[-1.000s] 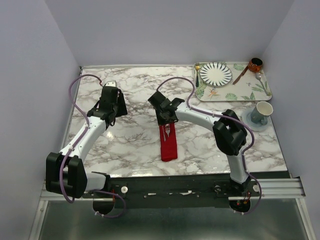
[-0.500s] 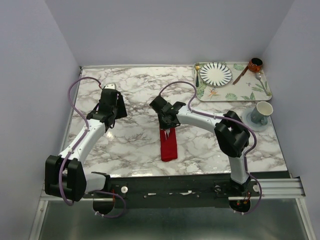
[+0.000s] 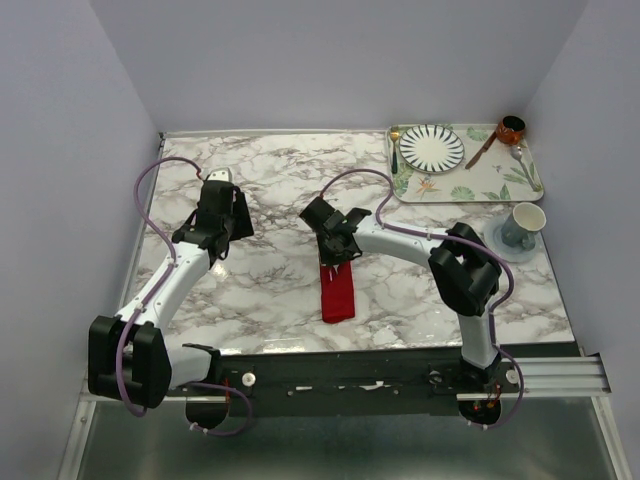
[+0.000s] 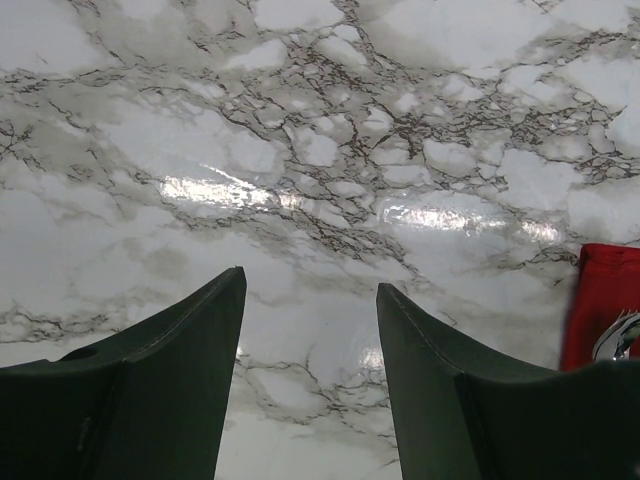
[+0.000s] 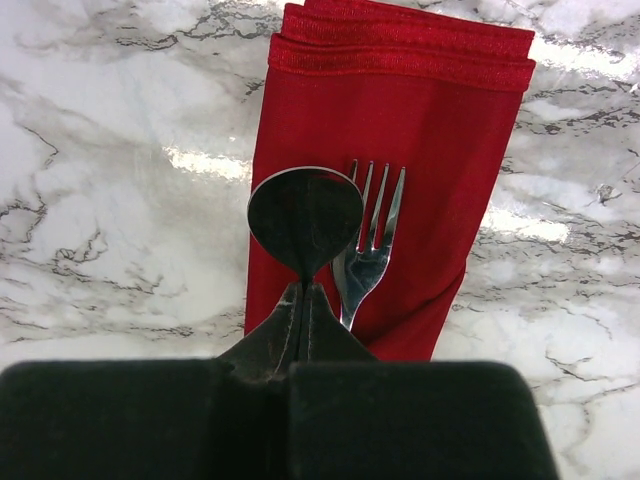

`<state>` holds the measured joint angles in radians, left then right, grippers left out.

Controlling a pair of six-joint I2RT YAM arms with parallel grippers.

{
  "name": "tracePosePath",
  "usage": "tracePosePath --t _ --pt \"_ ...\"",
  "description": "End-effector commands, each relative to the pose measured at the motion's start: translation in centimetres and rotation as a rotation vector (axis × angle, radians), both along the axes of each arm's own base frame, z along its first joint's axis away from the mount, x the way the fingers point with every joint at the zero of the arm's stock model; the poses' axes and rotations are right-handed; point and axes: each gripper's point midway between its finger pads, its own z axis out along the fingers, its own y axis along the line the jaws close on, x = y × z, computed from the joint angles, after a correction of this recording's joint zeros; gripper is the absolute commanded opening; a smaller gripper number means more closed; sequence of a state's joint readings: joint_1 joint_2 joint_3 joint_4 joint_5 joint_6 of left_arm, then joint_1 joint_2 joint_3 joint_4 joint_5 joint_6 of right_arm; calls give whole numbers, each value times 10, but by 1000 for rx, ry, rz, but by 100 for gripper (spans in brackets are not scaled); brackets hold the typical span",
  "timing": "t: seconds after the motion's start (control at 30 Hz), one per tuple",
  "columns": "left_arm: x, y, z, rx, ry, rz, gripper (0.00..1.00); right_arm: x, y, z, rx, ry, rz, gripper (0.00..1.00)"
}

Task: Fold the napkin into a case and place the utensils inside
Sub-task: Insert the spoon into the folded napkin.

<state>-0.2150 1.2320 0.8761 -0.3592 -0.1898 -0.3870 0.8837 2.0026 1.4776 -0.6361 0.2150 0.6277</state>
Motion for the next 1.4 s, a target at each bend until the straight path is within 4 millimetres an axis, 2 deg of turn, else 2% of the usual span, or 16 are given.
tracePosePath --t 0.0,0.47,0.6,0.67,0.7,0.8,0.93,1.07,1.17,1.2,1.23,1.27,1.3,1.37 --pt "1 0 5 -22 -29 5 67 -6 6 13 46 -2 -5 2" --pt "2 0 2 -26 -20 5 67 -15 3 0 34 34 -8 9" --pt "2 -1 0 -31 -14 -1 68 -15 3 0 35 36 -1 30" --pt "2 -1 0 -32 -14 0 68 -15 4 1 39 34 3 33" --pt "1 0 0 -32 -13 2 68 -15 5 2 40 32 6 38" --pt "2 0 -1 -30 -11 1 68 -11 7 7 45 16 11 40" --pt "2 1 -1 -23 -6 0 68 -1 10 24 49 -37 28 42" --pt "3 1 1 -2 5 -24 69 14 9 50 49 -121 29 45" --pt "8 2 10 41 -5 -63 81 20 7 72 56 -185 37 50" --pt "11 2 17 53 -16 -80 95 23 7 80 61 -207 39 52" --pt "14 0 19 65 -17 -101 99 25 5 95 70 -240 49 54" --pt "16 -1 22 90 -21 -136 99 29 4 106 76 -281 47 56" --pt "21 -2 32 97 -31 -153 99 32 2 115 78 -310 52 63" --pt "26 -9 36 100 -21 -210 99 42 -5 145 67 -418 74 72"
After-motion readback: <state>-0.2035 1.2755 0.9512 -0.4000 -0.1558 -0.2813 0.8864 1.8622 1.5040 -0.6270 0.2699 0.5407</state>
